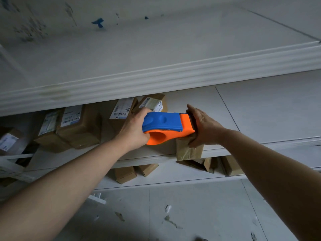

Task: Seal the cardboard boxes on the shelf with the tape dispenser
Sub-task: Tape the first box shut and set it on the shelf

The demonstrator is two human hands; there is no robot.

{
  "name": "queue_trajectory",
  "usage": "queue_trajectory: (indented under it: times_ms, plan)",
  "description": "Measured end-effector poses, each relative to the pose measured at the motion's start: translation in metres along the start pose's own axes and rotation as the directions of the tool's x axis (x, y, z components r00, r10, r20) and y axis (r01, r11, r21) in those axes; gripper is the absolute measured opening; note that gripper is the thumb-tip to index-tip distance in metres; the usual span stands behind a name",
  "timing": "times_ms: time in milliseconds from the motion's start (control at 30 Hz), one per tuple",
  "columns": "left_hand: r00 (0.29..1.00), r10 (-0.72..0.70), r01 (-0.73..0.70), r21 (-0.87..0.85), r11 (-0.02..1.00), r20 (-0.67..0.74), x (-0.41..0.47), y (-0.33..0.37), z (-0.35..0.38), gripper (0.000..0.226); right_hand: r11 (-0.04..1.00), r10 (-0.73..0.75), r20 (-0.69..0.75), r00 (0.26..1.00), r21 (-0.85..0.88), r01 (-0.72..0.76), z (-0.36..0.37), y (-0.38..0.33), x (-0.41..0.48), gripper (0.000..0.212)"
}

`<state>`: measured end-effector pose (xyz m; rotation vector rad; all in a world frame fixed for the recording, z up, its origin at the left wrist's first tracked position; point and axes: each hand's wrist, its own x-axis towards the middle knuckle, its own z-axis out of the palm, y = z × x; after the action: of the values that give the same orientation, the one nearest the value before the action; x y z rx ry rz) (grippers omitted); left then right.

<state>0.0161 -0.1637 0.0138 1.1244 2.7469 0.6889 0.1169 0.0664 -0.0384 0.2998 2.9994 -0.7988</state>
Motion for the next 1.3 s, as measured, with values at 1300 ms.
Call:
queue_trajectory:
  times_ms: [1300]
  plan:
    - [0.991, -0.119, 0.112, 0.106, 0.988, 0.057, -0.011, -0.052, 0.013, 0.058, 0.821, -0.075, 0.231, 0.97, -0.537, 0.191, 0.006, -0.041, 0.002, 0.132]
